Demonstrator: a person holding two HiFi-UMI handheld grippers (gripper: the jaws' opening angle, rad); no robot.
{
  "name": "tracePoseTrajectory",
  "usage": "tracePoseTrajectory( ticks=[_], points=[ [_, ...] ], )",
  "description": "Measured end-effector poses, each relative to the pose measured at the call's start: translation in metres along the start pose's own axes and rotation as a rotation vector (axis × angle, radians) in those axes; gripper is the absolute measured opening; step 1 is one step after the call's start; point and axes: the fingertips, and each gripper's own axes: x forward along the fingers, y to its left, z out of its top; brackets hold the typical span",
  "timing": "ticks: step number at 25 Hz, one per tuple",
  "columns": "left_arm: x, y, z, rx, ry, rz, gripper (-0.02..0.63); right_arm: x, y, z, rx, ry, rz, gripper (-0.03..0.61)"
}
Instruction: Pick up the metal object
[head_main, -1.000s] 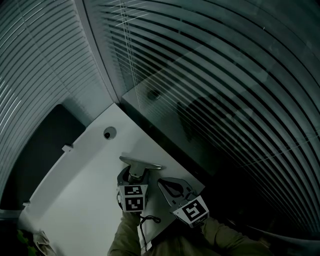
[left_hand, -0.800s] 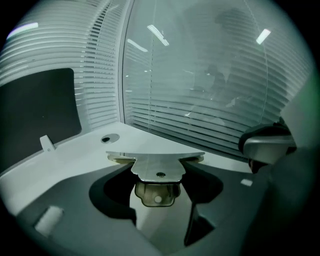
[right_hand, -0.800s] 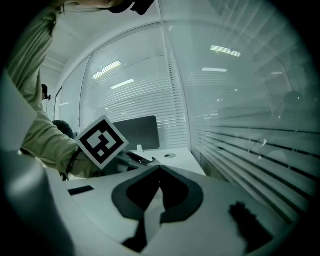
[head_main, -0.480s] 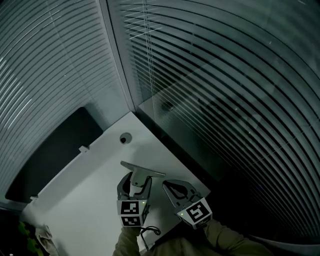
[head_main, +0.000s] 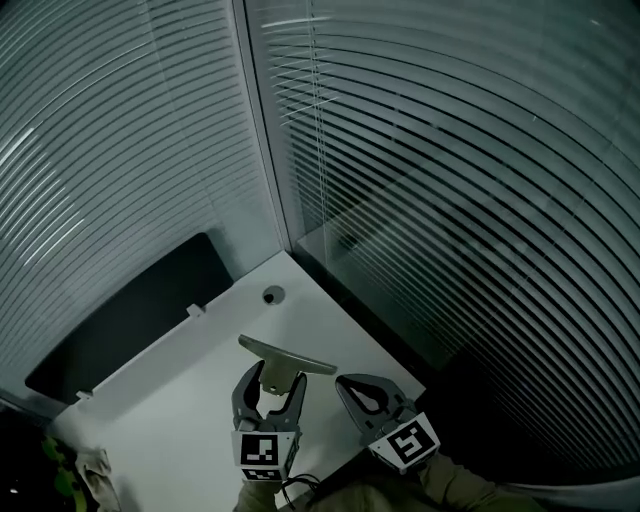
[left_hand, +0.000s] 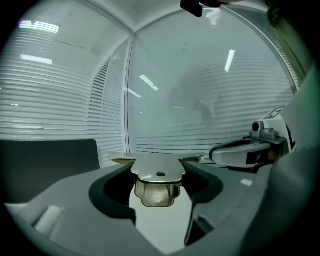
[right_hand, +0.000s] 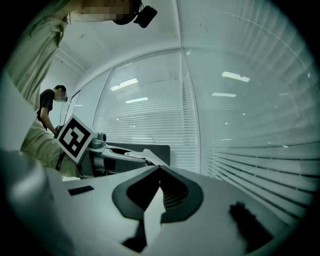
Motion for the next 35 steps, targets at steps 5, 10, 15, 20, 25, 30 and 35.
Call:
tracePoseTrajectory(
  ticks=[5, 10, 15, 20, 25, 30, 35],
  points=[
    [-0.035, -0.013, 0.026, 0.008, -0.069, 0.000, 0.296, -0.020, 0.018, 0.022, -0.017, -0.021, 0.000, 0.003],
    [-0.065, -0.022, 0.033, 0.001, -0.093, 0.009, 0.296, -0.035, 0.039, 0.031, -0.026, -0.036, 0.007, 0.003],
    [-0.080, -0.023, 0.034, -0.030, -0.069, 0.040, 0.296, -0.040, 0.050, 0.034, -0.031, -0.037, 0.030, 0.003],
    [-0.096, -0.015, 0.033, 0.015, -0.091, 0.065, 0.296, -0.041, 0.065, 0.046, -0.047, -0.043, 0.054, 0.003],
    [-0.106, -0.011, 0.032, 0.021, -0.094, 0.083, 0.296, -0.041, 0.076, 0.049, -0.068, -0.050, 0.079, 0.003],
    [-0.113, -0.007, 0.030, 0.015, -0.088, 0.100, 0.296, -0.040, 0.081, 0.050, -0.068, -0.053, 0.090, 0.003],
    [-0.117, -0.006, 0.028, 0.014, -0.086, 0.104, 0.296, -0.039, 0.084, 0.050, -0.067, -0.048, 0.095, 0.003]
  ],
)
